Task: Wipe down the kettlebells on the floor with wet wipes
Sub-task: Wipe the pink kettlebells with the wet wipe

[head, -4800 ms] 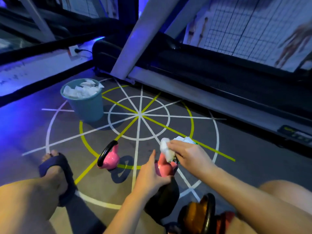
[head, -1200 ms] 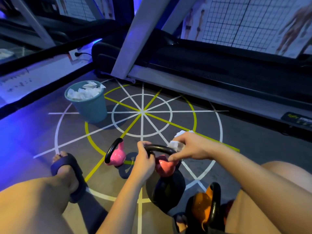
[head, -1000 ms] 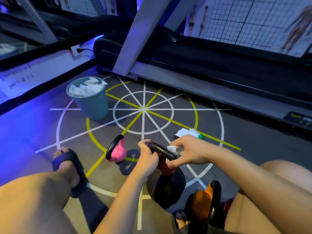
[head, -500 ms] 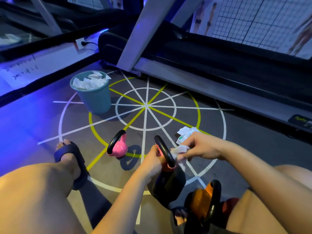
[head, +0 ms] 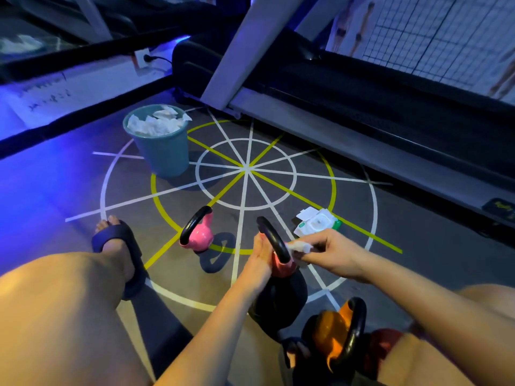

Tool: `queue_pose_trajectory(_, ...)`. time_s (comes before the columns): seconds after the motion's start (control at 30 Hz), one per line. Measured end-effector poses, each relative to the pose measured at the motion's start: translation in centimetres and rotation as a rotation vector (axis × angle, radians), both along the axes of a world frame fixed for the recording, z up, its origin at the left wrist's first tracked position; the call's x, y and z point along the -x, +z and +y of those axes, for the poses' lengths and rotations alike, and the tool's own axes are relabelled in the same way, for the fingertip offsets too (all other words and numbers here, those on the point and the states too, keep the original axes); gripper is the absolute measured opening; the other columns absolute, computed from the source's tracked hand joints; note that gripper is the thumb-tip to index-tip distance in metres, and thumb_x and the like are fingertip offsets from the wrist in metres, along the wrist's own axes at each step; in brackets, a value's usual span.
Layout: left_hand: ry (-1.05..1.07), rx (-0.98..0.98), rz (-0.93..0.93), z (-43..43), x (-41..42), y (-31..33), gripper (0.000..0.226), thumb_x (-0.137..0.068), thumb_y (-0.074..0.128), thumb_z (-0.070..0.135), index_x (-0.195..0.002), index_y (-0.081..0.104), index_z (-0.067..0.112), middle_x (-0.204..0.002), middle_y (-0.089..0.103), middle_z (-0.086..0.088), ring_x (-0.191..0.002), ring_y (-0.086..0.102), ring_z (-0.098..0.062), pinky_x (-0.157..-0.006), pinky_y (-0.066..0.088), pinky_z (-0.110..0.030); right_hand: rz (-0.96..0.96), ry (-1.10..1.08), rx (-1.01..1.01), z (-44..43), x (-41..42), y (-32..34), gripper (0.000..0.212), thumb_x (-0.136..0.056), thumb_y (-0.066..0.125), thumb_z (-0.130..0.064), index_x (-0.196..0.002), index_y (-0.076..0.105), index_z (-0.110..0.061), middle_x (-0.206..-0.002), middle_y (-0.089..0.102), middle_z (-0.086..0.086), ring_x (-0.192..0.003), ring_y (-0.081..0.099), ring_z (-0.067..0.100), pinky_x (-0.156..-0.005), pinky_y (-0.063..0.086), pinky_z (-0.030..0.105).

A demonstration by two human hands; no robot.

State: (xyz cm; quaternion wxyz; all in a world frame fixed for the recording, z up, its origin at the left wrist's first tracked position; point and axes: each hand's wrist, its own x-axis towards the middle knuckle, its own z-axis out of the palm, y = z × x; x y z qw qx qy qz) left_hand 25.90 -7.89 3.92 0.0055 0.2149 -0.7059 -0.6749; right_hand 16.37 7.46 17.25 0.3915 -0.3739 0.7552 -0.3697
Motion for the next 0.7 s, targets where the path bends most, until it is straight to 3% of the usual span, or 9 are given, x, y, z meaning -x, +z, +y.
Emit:
queue_pose_trajectory(0.07,0.040,-0.153,-0.040,-0.7,0.2,-1.2,0.051,-0.098,0.053,0.058,-0.124,0.064,0.015,-0.105,0.074,-0.013,-0.096,0.070,-0.028,-0.092,0.056,-0.057,-0.037,0.079,-0.018,0.2,-0.1,0.2,0.042,-0.093,0.069,-0.015,-0.131,0.065,-0.032,-0.119,0.072,-0.007,-0.118,0.063,0.011,-0.106,0.047,0.033)
queue_pose_trajectory(0.2,0.093,-0.174,-0.048,-0.5,-0.7,0.7,0.055,-0.097,0.053,0.053,-0.133,0.054,0.011,-0.109,0.073,-0.015,-0.102,0.072,-0.033,-0.094,0.055,-0.061,-0.052,0.063,0.048,-0.3,-1.0,0.4,0.050,-0.082,0.082,-0.016,-0.129,0.066,-0.025,-0.110,0.073,-0.006,-0.109,0.065,0.008,-0.098,0.048,0.022)
queue_pose_trajectory(0.3,0.053,-0.126,0.002,-0.6,-0.6,1.9,0.066,-0.090,0.068,0.058,-0.137,0.048,0.017,-0.110,0.071,-0.002,-0.106,0.069,-0.022,-0.098,0.055,-0.052,0.027,0.031,0.073,-0.9,-0.9,0.1,0.033,-0.078,0.085,-0.021,-0.108,0.072,-0.024,-0.100,0.072,-0.002,-0.098,0.066,0.011,-0.094,0.050,0.032)
queue_pose_trajectory(0.4,0.000,0.051,0.036,-0.8,-0.7,2.8,0.059,-0.093,0.069,0.051,-0.134,0.047,0.016,-0.106,0.063,0.006,-0.111,0.064,-0.022,-0.095,0.053,-0.044,0.025,0.108,0.007,-0.9,-0.5,0.6,0.033,-0.080,0.084,-0.024,-0.109,0.071,-0.028,-0.105,0.071,-0.006,-0.104,0.064,0.010,-0.097,0.049,0.030)
queue_pose_trajectory(0.47,-0.076,0.152,0.022,-0.9,-0.9,3.5,0.069,-0.091,0.063,0.057,-0.142,0.044,0.015,-0.117,0.054,0.000,-0.124,0.053,-0.031,-0.107,0.043,-0.048,0.006,0.149,-0.014,-0.8,-0.6,0.5,0.034,-0.083,0.081,-0.026,-0.114,0.069,-0.032,-0.109,0.071,-0.007,-0.110,0.063,0.009,-0.102,0.047,0.031)
queue_pose_trajectory(0.53,-0.100,0.238,-0.023,-0.7,-1.5,4.0,0.072,-0.093,0.057,0.055,-0.155,0.027,0.032,-0.135,0.038,0.008,-0.130,0.034,-0.014,-0.114,0.027,-0.035,0.019,0.145,-0.013,-0.7,-0.9,0.3,0.035,-0.085,0.079,-0.029,-0.116,0.067,-0.035,-0.111,0.069,-0.008,-0.110,0.062,0.010,-0.102,0.048,0.035)
queue_pose_trajectory(0.57,-0.095,0.187,-0.011,-0.8,-1.6,4.3,0.065,-0.095,0.059,0.051,-0.152,0.028,0.045,-0.139,0.038,0.011,-0.131,0.034,-0.011,-0.115,0.027,-0.036,0.032,0.145,-0.009,-0.6,-1.1,0.2,0.035,-0.085,0.079,-0.030,-0.116,0.066,-0.036,-0.110,0.068,-0.008,-0.109,0.062,0.011,-0.101,0.049,0.036)
queue_pose_trajectory(0.63,-0.023,0.039,-0.009,-1.0,-1.6,5.4,0.035,-0.094,0.067,0.044,-0.120,0.055,0.064,-0.134,0.058,0.007,-0.129,0.053,-0.015,-0.111,0.040,-0.039,0.043,0.143,0.015,-0.4,-1.4,0.0,0.033,-0.084,0.080,-0.026,-0.114,0.067,-0.033,-0.108,0.067,-0.009,-0.106,0.063,0.011,-0.095,0.052,0.032)
queue_pose_trajectory(0.7,-0.011,0.057,0.037,-0.8,-1.1,6.4,0.017,-0.093,0.070,0.033,-0.099,0.068,0.049,-0.111,0.071,0.006,-0.110,0.066,-0.015,-0.098,0.049,-0.036,0.038,0.118,0.064,0.1,-1.7,0.1,0.029,-0.083,0.081,-0.018,-0.109,0.069,-0.026,-0.103,0.067,-0.015,-0.101,0.063,0.005,-0.087,0.049,0.019)
